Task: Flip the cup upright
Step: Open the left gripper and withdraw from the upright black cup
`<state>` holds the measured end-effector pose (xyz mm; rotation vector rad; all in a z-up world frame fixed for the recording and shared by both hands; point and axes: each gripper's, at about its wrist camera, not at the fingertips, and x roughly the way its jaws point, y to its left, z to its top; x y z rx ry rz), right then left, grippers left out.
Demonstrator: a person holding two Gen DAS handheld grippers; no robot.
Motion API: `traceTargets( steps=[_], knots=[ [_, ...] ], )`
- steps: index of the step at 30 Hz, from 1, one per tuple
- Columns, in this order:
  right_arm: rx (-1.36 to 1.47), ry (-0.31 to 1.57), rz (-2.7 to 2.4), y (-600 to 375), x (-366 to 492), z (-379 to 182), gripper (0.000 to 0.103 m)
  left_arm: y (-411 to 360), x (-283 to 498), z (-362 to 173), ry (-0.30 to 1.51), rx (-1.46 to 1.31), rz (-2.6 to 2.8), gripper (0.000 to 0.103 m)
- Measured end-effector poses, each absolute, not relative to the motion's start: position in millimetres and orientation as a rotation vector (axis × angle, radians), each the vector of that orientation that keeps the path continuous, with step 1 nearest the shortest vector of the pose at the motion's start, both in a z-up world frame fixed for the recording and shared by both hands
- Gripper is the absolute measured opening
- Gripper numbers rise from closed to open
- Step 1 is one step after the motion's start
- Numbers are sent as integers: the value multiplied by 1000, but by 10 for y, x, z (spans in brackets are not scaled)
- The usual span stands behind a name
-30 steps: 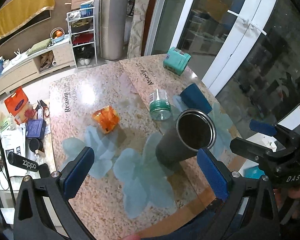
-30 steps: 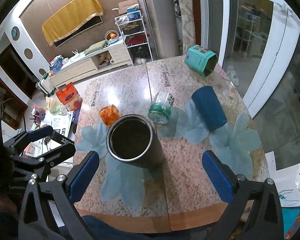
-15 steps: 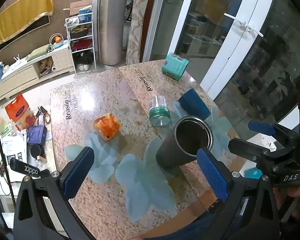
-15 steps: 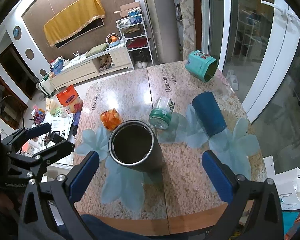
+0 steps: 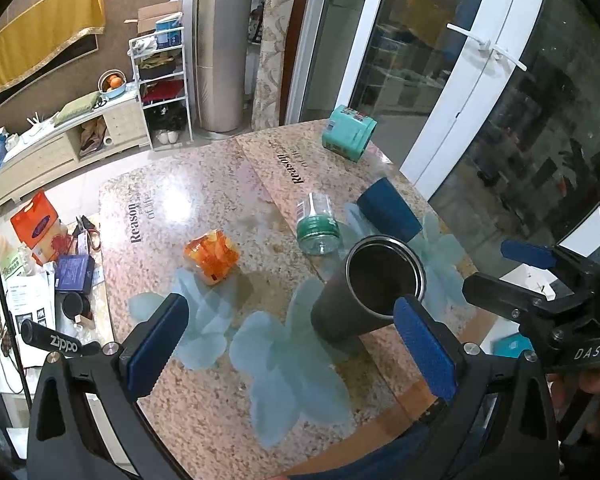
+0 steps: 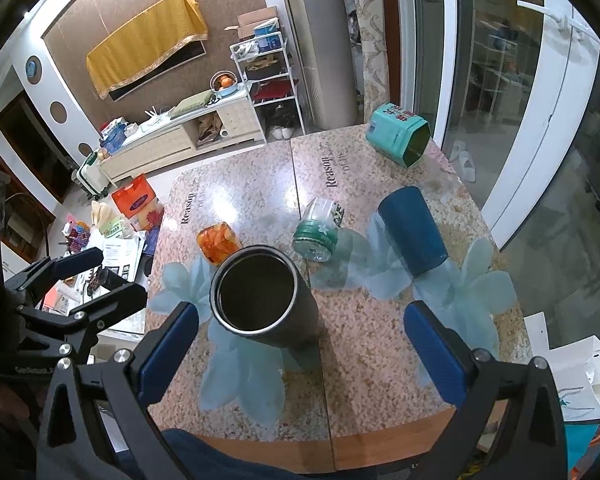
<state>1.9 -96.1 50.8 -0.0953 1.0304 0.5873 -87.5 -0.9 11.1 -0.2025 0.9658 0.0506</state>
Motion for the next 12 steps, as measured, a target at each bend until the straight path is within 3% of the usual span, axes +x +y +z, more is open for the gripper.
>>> traceTargets(
  steps=[12],
  knots=[
    [-92,1025,589,-964,11,528,103,-44,-866,141,941,-207,24,103]
  ],
)
